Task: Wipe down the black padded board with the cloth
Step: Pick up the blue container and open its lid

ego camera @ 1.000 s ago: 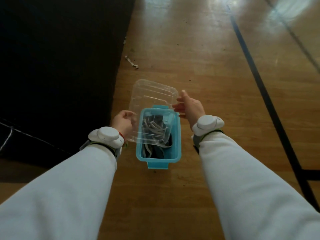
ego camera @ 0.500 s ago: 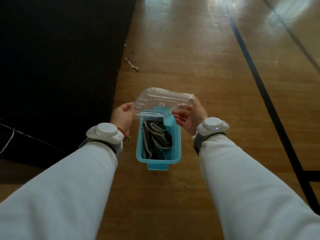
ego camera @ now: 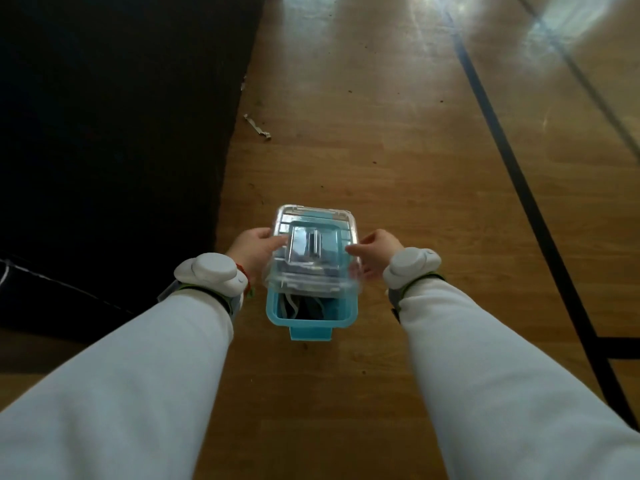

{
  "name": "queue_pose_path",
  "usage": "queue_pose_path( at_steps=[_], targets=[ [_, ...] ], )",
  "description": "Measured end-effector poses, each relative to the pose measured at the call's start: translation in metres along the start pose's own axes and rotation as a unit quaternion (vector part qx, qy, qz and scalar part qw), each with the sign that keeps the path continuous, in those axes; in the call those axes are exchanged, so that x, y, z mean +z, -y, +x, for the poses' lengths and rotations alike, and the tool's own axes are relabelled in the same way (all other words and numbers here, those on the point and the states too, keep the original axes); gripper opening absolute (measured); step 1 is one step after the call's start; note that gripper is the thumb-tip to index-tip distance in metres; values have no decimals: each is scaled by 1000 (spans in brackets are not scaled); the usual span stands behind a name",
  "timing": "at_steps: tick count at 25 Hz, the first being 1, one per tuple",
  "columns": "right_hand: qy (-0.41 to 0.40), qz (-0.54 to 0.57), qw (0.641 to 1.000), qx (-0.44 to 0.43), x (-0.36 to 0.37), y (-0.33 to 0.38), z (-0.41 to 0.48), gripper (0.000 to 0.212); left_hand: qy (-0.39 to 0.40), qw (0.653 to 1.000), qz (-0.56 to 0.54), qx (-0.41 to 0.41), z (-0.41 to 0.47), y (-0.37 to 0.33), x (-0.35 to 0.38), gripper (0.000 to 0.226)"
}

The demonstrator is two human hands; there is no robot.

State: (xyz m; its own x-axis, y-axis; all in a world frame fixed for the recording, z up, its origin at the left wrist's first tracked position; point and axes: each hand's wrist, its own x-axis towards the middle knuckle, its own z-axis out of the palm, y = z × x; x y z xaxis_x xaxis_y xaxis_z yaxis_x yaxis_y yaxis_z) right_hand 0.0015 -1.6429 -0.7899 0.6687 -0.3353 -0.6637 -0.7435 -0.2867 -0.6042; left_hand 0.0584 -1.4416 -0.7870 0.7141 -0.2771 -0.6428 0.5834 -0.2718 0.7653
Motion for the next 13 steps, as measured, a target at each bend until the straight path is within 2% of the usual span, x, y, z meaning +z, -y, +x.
queue_pose_path(
  at_steps=[2,5,9,13],
  targets=[
    [11,-109,994,4,6,-6,6,18,-9,993,121,11,0,5,5,43],
    [24,-128,991,6,6,-6,12,15,-39,974,221,15,2,10,9,50],
    [42,-163,986,-1,8,-11,17,10,-79,945,316,28,6,16,5,19],
    [54,-198,979,-5,5,-9,19,13,-71,930,361,22,5,17,3,17]
  ],
)
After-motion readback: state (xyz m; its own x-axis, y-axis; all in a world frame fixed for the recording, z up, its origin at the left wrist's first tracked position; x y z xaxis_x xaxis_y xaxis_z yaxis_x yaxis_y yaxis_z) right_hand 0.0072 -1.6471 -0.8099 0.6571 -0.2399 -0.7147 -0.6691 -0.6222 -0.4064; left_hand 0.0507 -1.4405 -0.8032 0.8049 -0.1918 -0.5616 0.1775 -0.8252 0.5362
